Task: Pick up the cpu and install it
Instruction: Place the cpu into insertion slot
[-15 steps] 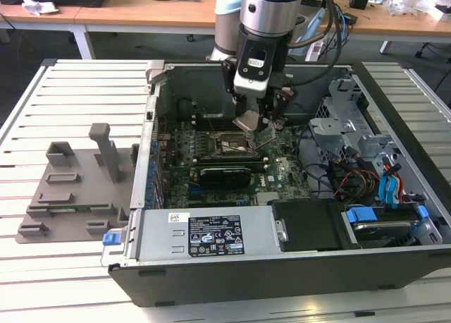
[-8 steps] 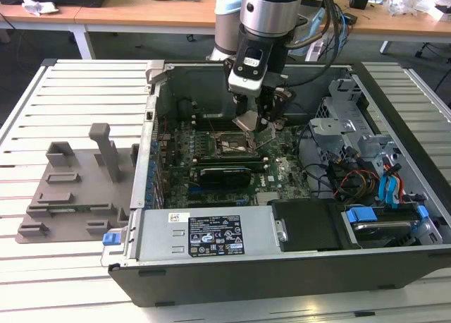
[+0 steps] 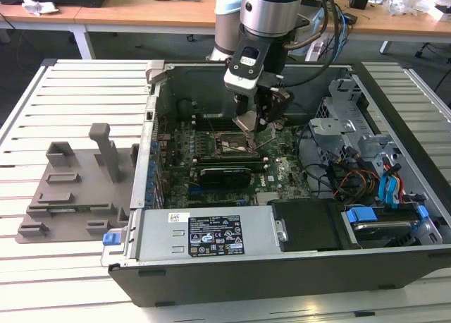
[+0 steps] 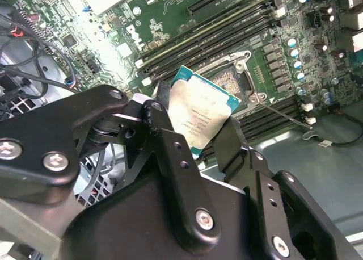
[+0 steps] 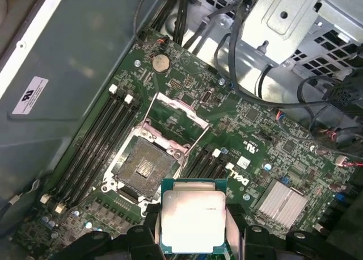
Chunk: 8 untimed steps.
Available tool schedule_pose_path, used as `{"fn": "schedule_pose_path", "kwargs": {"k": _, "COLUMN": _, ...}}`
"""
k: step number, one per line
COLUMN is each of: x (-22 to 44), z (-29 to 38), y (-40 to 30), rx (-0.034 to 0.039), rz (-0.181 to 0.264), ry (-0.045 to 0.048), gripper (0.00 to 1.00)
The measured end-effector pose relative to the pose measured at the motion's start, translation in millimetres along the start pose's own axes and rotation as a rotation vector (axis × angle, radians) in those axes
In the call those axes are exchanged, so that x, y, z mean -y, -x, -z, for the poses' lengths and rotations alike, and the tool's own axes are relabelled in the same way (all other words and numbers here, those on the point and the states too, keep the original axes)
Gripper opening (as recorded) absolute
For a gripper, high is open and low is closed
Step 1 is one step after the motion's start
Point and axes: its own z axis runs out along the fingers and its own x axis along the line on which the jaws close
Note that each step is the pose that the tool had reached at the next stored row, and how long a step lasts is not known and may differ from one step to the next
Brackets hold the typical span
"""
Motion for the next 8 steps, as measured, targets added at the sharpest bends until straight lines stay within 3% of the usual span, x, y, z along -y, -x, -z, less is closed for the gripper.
{"fn": "schedule_pose_path", "kwargs": {"k": 8, "x": 0.0, "z": -0.1, "y": 0.0, "rx": -0.0010, "rz": -0.062, "ry": -0.0005, "gripper": 0.55}}
